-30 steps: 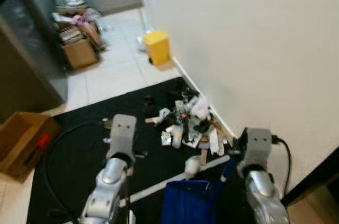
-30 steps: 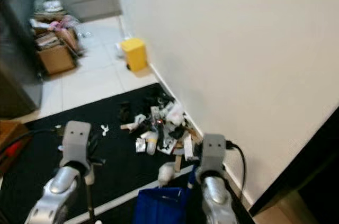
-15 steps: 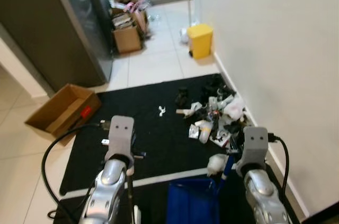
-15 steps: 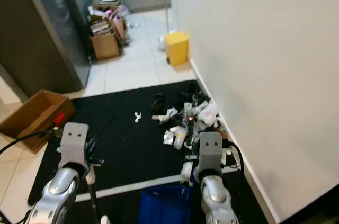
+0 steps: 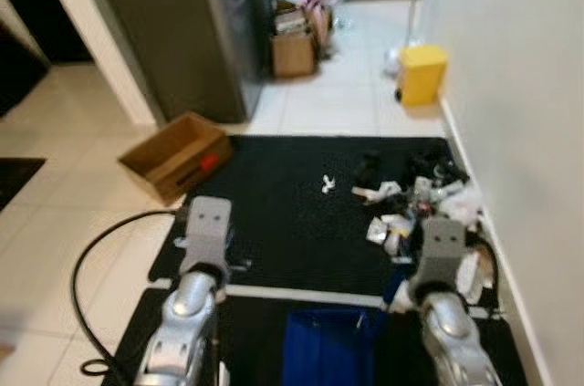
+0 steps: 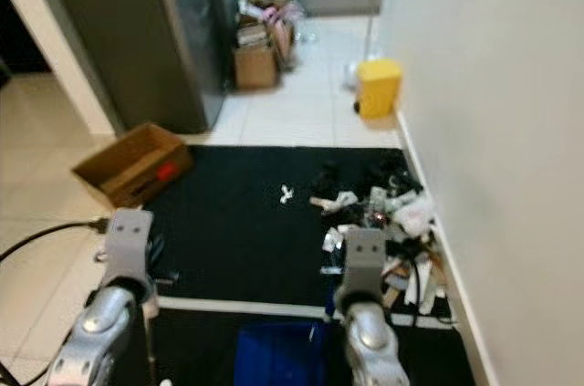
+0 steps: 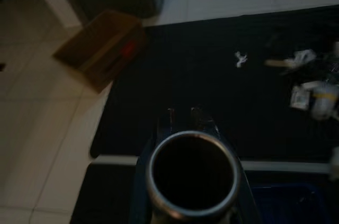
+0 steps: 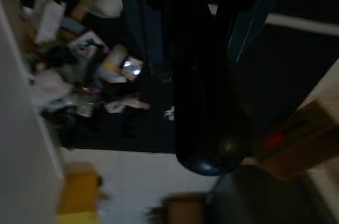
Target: Sweep floor
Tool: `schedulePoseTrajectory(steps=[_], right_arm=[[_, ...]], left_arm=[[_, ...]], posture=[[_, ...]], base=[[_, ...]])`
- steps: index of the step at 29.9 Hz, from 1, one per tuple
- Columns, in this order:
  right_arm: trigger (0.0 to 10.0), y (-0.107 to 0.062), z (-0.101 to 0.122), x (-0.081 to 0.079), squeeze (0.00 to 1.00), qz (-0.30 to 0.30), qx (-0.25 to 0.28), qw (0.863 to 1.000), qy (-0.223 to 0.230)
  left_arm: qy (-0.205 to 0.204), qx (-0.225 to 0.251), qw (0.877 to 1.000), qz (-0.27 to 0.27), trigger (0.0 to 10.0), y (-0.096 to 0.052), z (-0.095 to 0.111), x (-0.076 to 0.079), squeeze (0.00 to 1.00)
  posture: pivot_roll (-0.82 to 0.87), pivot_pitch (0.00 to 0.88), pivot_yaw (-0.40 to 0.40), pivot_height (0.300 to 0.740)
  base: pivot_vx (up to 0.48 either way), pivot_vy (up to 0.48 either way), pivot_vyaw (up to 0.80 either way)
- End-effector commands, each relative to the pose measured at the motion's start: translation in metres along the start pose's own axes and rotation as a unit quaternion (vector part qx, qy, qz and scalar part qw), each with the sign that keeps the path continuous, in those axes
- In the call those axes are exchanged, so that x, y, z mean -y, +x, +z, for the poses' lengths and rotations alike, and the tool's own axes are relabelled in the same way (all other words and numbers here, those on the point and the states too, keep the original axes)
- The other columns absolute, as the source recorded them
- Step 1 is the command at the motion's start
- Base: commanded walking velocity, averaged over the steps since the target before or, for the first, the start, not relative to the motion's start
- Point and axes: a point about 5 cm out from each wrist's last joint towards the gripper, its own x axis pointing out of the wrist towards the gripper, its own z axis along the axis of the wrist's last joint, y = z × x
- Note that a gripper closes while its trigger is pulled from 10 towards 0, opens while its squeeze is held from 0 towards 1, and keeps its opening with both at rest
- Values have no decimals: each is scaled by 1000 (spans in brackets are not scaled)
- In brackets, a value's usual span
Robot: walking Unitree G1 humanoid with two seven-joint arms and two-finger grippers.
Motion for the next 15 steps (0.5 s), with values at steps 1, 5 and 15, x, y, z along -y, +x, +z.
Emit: schedulePoseTrajectory(steps=[1, 5, 15], right_arm=[[10000, -1, 0, 2, 0, -16, 3, 1000, 11], [10000, 1, 0, 6, 0, -32, 3, 999, 21], [10000, 2, 3, 7, 0, -39, 14, 999, 28]], left_arm=[[10, 1, 1000, 7, 10000, 1, 1, -4, 0], [8, 3, 1000, 11, 10000, 3, 3, -6, 0], [6, 15, 1000, 9, 10000, 5, 9, 1, 0]], posture=[[-2, 68, 80, 740], [-3, 66, 80, 740], [-3, 66, 82, 740]], base=[[0, 0, 0], [0, 0, 0], [0, 0, 0]])
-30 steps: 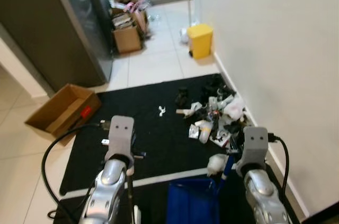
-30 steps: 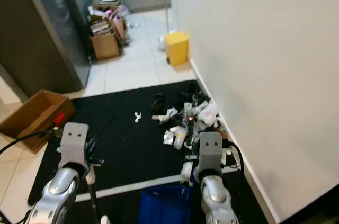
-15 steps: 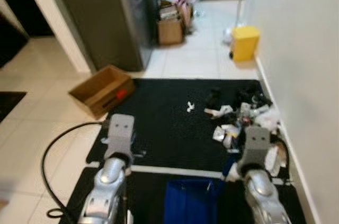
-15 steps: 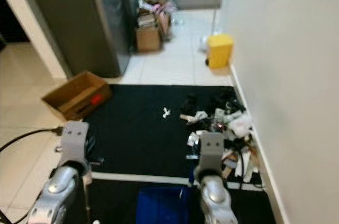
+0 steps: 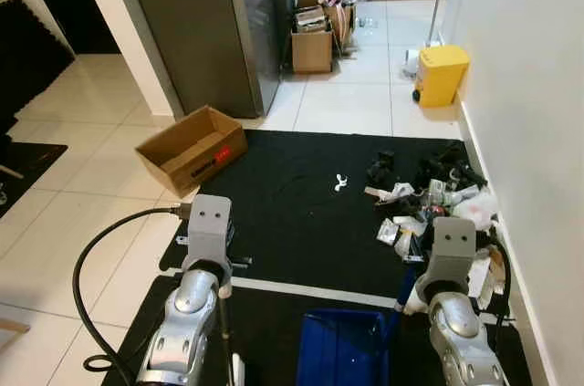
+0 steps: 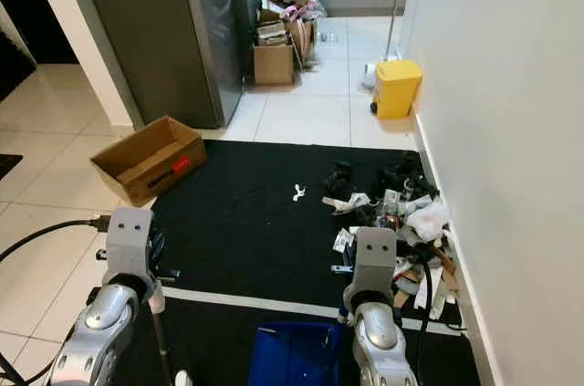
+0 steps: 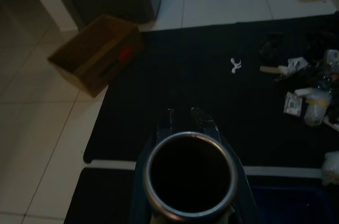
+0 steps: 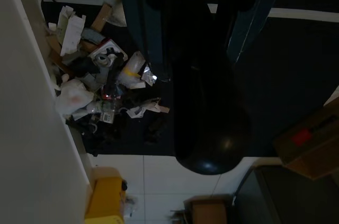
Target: Sweep floor
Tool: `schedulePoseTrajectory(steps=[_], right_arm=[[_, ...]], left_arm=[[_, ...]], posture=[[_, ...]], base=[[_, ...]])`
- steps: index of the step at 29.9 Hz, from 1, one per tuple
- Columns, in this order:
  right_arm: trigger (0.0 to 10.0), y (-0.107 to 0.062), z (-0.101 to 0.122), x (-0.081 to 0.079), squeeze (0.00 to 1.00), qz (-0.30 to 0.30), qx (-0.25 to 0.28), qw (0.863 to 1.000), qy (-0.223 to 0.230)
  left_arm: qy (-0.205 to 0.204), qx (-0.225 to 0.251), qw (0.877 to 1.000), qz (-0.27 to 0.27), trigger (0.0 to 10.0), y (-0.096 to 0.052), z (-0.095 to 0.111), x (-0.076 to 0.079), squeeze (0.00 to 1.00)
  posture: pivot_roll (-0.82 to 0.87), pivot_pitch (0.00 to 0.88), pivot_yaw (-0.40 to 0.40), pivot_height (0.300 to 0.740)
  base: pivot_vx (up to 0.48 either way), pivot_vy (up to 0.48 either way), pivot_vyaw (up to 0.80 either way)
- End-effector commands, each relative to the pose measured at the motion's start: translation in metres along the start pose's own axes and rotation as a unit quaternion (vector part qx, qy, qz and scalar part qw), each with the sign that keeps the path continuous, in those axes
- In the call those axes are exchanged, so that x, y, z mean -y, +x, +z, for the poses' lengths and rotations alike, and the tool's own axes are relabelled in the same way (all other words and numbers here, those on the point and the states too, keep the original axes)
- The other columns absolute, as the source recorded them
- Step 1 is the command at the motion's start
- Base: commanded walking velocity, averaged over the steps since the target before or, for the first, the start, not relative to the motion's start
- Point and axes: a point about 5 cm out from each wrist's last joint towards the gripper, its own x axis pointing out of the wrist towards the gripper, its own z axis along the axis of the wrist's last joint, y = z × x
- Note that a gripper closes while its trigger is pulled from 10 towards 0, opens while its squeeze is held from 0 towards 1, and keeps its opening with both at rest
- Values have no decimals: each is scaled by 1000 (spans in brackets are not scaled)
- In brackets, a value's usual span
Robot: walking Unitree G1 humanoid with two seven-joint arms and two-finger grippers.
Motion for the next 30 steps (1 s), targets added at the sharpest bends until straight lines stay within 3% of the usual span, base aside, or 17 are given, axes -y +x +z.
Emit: schedulePoseTrajectory(steps=[1, 10, 24, 30], right_arm=[[10000, 1, 3, -4, 0, 3, 16, 1000, 13], [10000, 2, 6, -3, 0, -1, 26, 1000, 17], [10000, 3, 5, -4, 0, 3, 24, 999, 26], [10000, 4, 4, -3, 0, 0, 21, 999, 32]], left_arm=[[8, 2, 1000, 7, 10000, 0, 1, 0, 0], [7, 16, 1000, 5, 10000, 0, 4, 4, 0], [6, 19, 1000, 11, 10000, 3, 5, 3, 0], [7, 20, 1000, 10, 10000, 3, 5, 3, 0]], posture=[[-3, 66, 82, 740], [-4, 64, 82, 740], [-4, 54, 77, 740], [-2, 56, 79, 740]], base=[[0, 0, 0], [0, 0, 0], [480, 0, 0], [480, 0, -753]])
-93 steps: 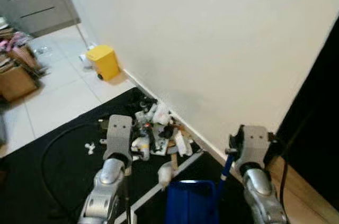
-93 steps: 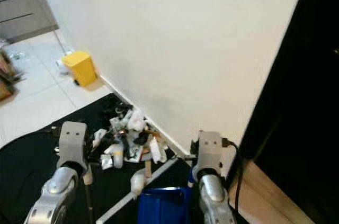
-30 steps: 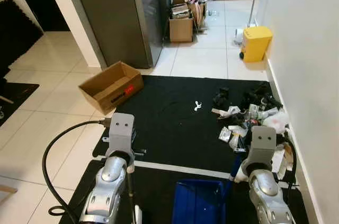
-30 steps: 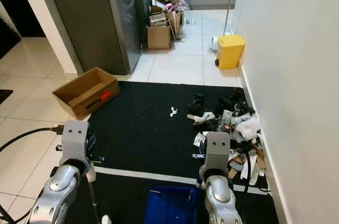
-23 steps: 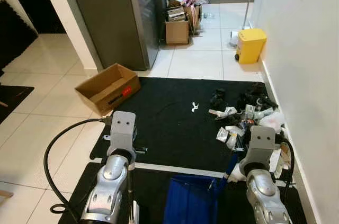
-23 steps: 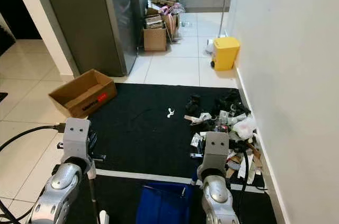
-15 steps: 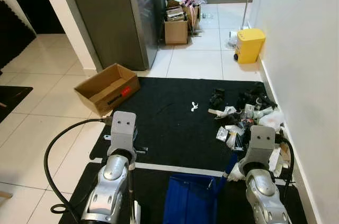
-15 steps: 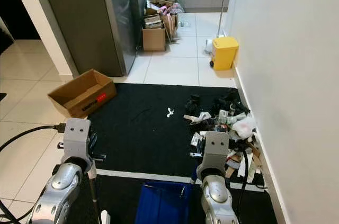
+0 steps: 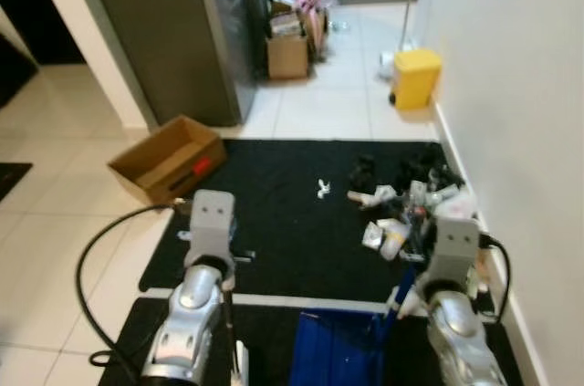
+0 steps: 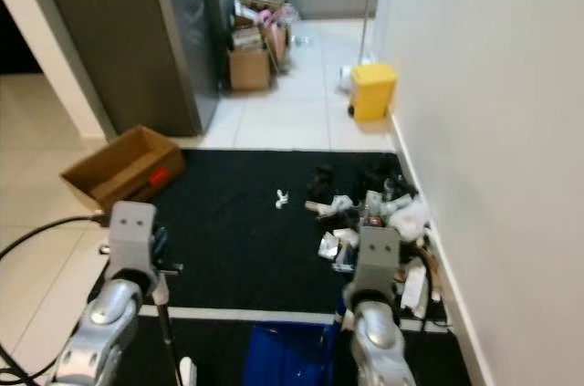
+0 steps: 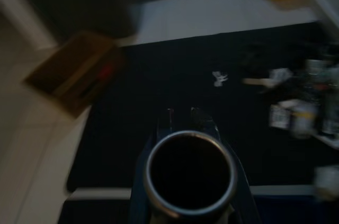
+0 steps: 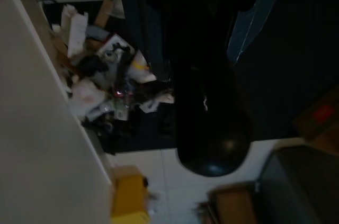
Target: Sweep floor
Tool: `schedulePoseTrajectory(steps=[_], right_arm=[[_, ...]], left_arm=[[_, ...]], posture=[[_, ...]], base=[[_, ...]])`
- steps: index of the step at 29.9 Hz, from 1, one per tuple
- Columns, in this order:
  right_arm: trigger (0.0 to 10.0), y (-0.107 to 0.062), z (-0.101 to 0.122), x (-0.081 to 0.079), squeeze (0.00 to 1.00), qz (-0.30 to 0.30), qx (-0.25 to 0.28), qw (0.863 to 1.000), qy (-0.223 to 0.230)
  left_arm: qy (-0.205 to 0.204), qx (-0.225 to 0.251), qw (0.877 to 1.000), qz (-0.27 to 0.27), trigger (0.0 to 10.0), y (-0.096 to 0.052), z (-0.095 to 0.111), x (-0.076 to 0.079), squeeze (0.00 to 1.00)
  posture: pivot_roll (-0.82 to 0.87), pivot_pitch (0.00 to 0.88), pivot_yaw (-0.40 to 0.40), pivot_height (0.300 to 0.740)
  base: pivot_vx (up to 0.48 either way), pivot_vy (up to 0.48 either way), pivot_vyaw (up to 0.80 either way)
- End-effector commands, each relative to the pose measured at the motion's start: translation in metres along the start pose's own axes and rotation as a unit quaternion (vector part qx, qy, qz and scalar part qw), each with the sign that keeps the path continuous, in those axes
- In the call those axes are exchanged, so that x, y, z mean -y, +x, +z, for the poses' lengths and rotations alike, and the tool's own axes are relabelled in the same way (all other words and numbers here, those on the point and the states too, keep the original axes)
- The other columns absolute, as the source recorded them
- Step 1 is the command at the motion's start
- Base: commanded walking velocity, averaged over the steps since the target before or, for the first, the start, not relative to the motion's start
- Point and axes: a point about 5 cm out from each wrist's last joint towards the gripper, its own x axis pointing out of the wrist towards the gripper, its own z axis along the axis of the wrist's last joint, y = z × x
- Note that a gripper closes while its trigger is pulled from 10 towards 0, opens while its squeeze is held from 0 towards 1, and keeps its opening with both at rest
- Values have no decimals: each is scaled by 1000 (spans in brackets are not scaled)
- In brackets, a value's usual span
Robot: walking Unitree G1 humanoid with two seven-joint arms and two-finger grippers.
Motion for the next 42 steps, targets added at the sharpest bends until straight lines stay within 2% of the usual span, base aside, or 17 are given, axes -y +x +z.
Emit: schedulePoseTrajectory(steps=[1, 17, 25, 42], right_arm=[[10000, 0, 3, 0, 0, 0, 13, 1000, 12], [10000, 0, 1, 0, 0, -2, 11, 1000, 4], [10000, 0, 0, 0, 0, -3, 10, 1000, 4], [10000, 0, 0, 1, 0, -8, 16, 1000, -2]], left_arm=[[12, 12, 1000, 0, 10000, 1, 5, 0, 0], [13, 12, 1000, -3, 10000, 0, 4, 1, 0], [13, 9, 1000, -3, 10000, 0, 3, 2, 0], [16, 8, 1000, -12, 10000, -1, 4, 3, 0]], posture=[[-2, 56, 79, 740], [-1, 58, 81, 740], [-1, 58, 81, 740], [8, 60, 84, 740]], base=[[480, 0, -788], [480, 0, -49], [304, 0, 0], [0, 0, 0]])
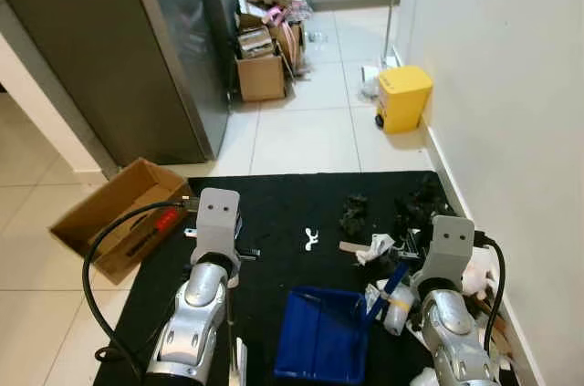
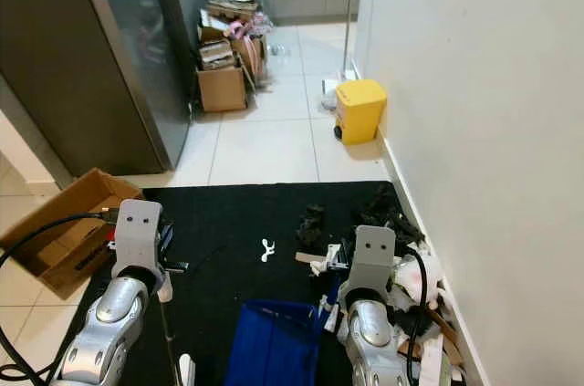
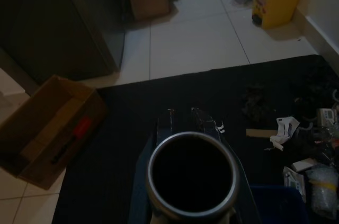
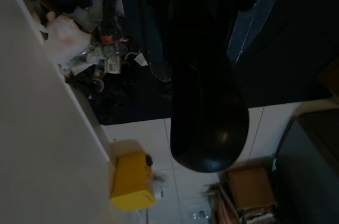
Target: Sweep floor
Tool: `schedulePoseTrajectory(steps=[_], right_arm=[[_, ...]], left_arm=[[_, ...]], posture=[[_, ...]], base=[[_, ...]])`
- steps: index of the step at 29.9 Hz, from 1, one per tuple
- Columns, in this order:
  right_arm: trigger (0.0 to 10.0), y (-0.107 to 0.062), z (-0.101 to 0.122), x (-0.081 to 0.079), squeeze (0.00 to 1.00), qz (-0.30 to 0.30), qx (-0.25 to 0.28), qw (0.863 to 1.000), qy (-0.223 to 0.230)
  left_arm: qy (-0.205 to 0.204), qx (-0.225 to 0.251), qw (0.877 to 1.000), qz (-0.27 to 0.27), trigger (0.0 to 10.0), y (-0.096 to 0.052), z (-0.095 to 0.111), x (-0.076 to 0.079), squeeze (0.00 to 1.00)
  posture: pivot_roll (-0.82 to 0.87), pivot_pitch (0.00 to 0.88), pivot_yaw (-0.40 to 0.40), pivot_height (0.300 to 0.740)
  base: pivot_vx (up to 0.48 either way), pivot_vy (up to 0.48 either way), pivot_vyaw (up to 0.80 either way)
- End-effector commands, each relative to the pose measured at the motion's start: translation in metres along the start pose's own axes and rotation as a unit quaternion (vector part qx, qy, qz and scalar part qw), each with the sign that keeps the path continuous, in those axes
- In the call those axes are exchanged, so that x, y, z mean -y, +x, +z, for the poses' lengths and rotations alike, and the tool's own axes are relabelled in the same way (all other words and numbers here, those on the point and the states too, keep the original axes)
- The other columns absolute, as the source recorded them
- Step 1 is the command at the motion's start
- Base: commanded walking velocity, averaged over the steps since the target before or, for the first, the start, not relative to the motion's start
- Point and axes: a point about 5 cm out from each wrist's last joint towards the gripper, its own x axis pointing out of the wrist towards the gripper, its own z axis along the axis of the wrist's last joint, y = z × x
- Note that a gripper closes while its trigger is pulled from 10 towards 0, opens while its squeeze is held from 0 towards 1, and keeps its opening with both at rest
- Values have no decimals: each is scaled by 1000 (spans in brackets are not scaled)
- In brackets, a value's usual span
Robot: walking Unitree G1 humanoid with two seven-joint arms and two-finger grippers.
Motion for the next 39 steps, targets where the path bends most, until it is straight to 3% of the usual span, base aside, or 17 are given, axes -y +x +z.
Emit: schedulePoseTrajectory(steps=[1, 8, 12, 20, 27, 30, 31, 32, 39], right_arm=[[10000, -1, 5, -1, 0, 3, 25, 1000, -4], [10000, 0, 19, 0, 0, 6, 70, 997, -35], [10000, 6, 39, 10, 0, -16, 108, 991, -79], [10000, 16, 43, 45, 0, -70, 93, 989, -93], [10000, 22, 49, 75, 0, -100, 77, 983, -131], [10000, 22, 55, 101, 0, -130, 67, 976, -159], [10000, 22, 55, 101, 0, -130, 67, 976, -159], [10000, 21, 58, 114, 0, -145, 63, 973, -169], [10000, 21, 74, 139, 0, -190, 78, 957, -203]], left_arm=[[16, 4, 1000, 2, 10000, -2, 2, -4, 0], [11, 13, 1000, 7, 10000, 0, 6, -13, 0], [10, 19, 1000, 5, 10000, 2, 9, -20, 0], [-7, 52, 999, 4, 10000, 12, 26, -33, 0], [-27, 71, 996, 36, 10000, 23, 43, -58, 0], [-25, 80, 994, 63, 10000, 30, 54, -79, 0], [-25, 80, 994, 63, 10000, 30, 54, -79, 0], [-21, 83, 993, 77, 10000, 32, 58, -90, 0], [-17, 82, 991, 100, 10000, 32, 61, -107, 0]], posture=[[8, 60, 84, 740], [9, 64, 84, 740], [10, 70, 81, 740], [12, 87, 83, 740], [11, 115, 89, 740], [14, 132, 94, 740], [14, 132, 94, 740], [15, 137, 94, 740], [23, 144, 94, 740]], base=[[0, 0, 0], [0, 0, 0], [0, 0, 0], [0, 0, 0], [0, 0, 0], [0, 0, 0], [0, 0, 0], [0, 0, 0], [0, 0, 0]])
